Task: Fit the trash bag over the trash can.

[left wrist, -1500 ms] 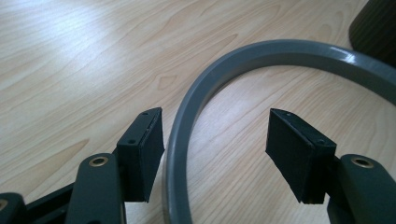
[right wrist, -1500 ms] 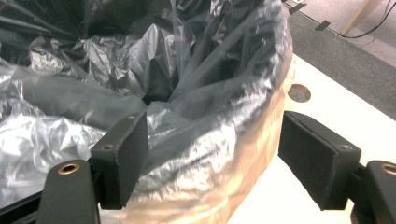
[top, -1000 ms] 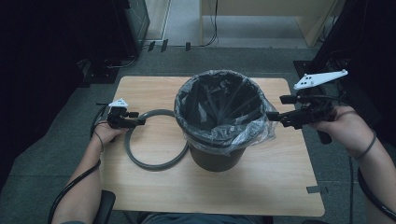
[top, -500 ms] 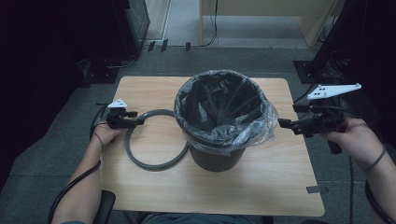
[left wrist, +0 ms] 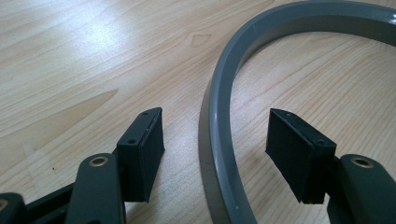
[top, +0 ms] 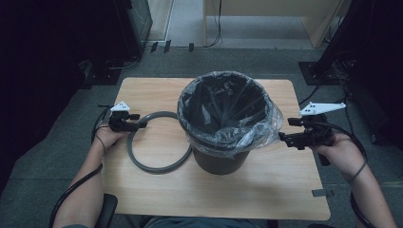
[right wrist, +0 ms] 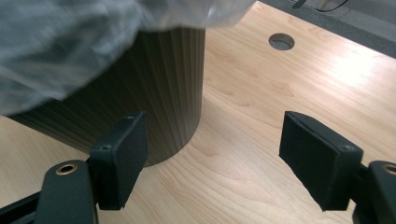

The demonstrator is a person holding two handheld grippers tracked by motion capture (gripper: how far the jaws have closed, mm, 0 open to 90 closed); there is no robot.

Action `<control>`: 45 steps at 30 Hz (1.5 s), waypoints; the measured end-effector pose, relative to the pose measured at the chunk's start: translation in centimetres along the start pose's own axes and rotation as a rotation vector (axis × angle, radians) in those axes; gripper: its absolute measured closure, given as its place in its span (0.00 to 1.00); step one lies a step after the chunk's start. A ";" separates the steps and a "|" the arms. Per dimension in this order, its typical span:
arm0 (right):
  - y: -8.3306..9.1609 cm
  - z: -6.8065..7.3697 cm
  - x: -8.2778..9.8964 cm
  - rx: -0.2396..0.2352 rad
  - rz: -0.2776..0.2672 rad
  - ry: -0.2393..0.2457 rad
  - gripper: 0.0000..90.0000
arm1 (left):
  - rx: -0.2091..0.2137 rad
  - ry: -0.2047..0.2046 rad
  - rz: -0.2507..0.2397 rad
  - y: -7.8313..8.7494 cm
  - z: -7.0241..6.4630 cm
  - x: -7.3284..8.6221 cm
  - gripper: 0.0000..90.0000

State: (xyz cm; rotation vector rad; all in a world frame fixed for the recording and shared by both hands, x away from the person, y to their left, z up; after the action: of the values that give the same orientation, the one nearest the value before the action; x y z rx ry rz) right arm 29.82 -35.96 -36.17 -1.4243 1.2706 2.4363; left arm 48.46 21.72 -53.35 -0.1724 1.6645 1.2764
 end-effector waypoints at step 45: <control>-9.9 -4.2 9.1 0.105 0.024 -0.116 0.27 | -0.038 -0.030 0.006 -0.4 -0.4 -0.2 0.30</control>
State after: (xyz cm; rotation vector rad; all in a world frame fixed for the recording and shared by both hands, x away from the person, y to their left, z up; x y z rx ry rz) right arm 31.63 -35.30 -50.11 -1.2309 1.3755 2.3882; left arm 48.55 21.22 -53.47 -0.1706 1.6177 1.3092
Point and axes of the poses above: each handheld gripper's, and its own axes: y roughly backward along the jaws, x roughly out of its underside, z roughly to its left, the point moved 3 cm from there along -y, roughly forward along the jaws, and after that the axes turned 14 degrees about -x, right-handed, at the moved point
